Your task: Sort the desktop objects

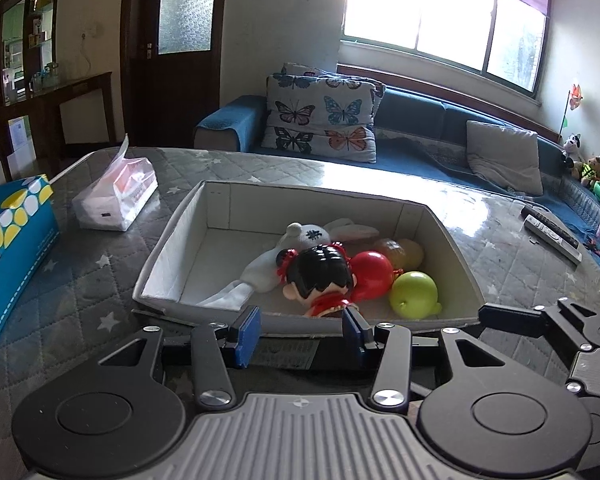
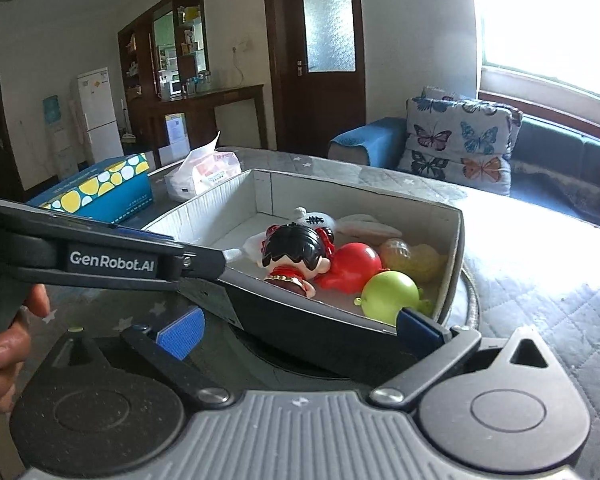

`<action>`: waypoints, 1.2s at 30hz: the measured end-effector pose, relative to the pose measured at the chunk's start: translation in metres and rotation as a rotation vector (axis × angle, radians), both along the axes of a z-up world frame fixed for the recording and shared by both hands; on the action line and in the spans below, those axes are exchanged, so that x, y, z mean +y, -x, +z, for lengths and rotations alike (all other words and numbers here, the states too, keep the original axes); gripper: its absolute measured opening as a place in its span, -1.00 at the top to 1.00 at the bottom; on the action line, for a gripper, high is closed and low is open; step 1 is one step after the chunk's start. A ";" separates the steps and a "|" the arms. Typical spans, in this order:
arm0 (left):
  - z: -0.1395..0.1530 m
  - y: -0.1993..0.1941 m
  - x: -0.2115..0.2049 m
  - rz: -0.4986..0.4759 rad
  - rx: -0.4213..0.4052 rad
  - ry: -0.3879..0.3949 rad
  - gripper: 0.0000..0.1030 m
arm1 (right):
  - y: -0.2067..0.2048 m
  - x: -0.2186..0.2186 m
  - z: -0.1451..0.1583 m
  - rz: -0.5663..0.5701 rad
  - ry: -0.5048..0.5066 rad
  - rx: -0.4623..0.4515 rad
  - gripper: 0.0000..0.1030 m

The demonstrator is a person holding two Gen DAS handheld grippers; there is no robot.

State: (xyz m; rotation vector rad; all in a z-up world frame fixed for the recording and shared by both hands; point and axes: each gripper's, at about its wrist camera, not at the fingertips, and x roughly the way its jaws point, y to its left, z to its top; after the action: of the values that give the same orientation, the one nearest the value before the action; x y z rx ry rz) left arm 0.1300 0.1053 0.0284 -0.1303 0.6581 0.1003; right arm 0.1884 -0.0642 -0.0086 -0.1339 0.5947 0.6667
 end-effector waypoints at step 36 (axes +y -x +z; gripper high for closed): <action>-0.011 0.039 -0.016 0.005 0.024 -0.114 0.07 | 0.033 -0.005 -0.022 -0.023 -0.027 0.087 -1.00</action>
State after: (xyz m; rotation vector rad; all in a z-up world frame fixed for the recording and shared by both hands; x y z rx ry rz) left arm 0.0908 0.0889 0.0174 -0.0207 0.6743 0.1437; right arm 0.1556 -0.0692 -0.0301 -0.0727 0.6695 0.6602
